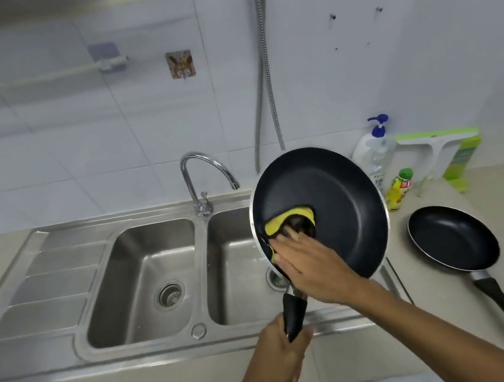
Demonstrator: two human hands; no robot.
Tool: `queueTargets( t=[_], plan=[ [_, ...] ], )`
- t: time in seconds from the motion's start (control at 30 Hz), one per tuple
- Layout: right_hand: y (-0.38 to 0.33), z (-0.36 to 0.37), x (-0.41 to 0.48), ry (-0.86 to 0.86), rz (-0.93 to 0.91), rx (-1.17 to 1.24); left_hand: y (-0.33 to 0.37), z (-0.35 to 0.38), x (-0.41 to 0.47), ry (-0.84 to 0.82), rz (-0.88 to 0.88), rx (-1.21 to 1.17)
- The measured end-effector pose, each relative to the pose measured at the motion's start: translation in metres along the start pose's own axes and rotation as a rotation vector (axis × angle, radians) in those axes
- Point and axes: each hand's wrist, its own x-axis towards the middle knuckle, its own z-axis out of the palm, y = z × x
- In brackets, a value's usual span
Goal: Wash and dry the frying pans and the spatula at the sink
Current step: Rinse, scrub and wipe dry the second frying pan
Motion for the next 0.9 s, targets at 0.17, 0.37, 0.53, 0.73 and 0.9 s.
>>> queueTargets(
  t=[0.17,0.37,0.53,0.73,0.9],
  plan=[
    [0.083,-0.026,0.069,0.223,0.3,-0.254,0.012,-0.005,0.003,-0.015,-0.011,-0.041],
    [0.068,0.0,-0.032,0.101,0.138,-0.017,0.023,-0.02,0.023,0.055,-0.015,-0.053],
    [0.0,-0.024,0.042,0.17,-0.075,0.257,0.029,-0.009,0.026,0.012,-0.026,0.076],
    [0.133,-0.048,0.108,0.311,0.292,-0.166,0.049,-0.012,0.038,-0.004,0.003,-0.016],
    [0.12,-0.019,0.0,0.16,0.08,0.05,0.056,-0.026,0.049,0.071,0.051,-0.008]
  ],
)
